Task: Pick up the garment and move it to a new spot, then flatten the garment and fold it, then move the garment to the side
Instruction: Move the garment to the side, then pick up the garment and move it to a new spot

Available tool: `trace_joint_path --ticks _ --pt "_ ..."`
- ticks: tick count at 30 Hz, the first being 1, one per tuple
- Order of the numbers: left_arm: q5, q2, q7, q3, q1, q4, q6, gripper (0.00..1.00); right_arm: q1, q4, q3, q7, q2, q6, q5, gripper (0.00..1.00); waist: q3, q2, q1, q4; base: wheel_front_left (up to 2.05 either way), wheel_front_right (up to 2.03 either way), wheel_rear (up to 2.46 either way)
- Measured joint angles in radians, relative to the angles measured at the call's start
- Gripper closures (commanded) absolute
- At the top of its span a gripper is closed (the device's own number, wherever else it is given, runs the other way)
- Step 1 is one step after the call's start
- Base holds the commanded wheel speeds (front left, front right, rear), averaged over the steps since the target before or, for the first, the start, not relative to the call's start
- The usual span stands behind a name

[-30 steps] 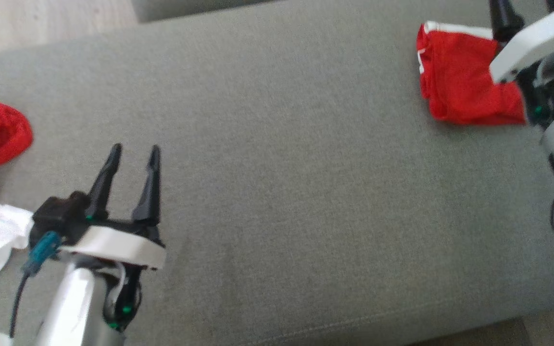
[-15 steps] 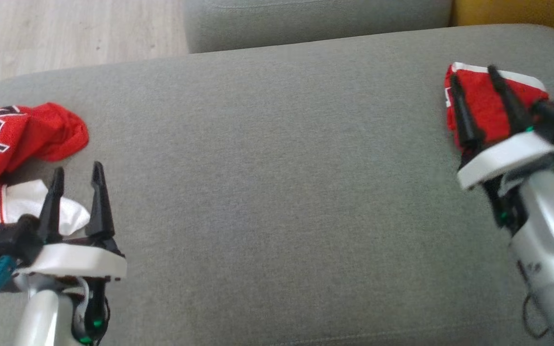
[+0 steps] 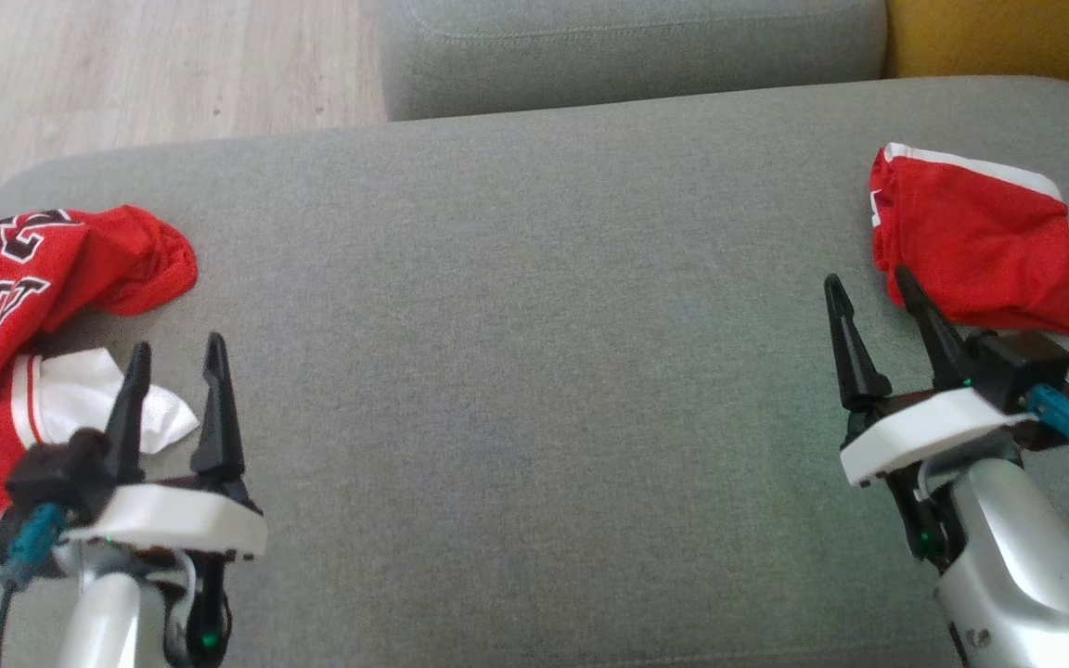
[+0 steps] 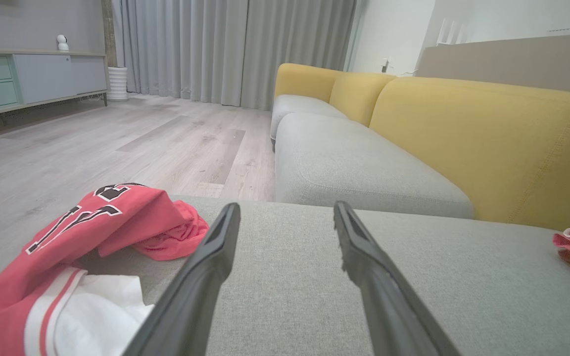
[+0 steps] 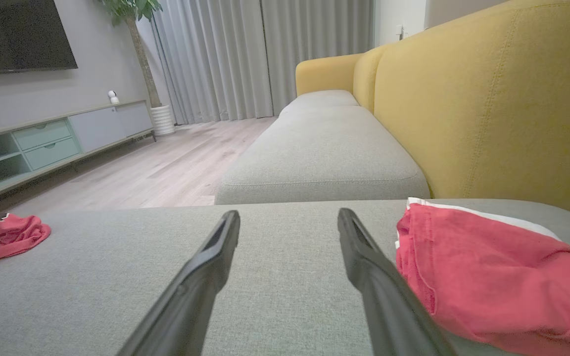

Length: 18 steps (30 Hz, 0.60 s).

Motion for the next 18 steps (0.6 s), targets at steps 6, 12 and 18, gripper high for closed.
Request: trace_joint_path --ticks 6,12,18 --pt "0.022 -0.018 0.000 0.011 0.044 0.003 -0.003 0.00 0.041 -0.012 -0.036 0.000 0.010 0.000 -0.028 0.00 -0.012 0.0000 0.0000 0.003 0.00 0.00 0.00" --pt "0.030 -0.038 0.000 0.013 0.044 -0.003 -0.010 0.00 0.072 -0.045 -0.038 0.000 0.036 0.000 -0.045 0.00 -0.011 0.0000 0.0000 0.013 0.00 0.00 0.00" --pt "0.032 -0.042 0.000 0.017 0.044 -0.001 -0.018 0.00 0.072 -0.054 -0.039 0.000 0.036 0.000 -0.045 0.00 -0.018 0.0000 0.0000 0.015 0.00 0.00 0.00"
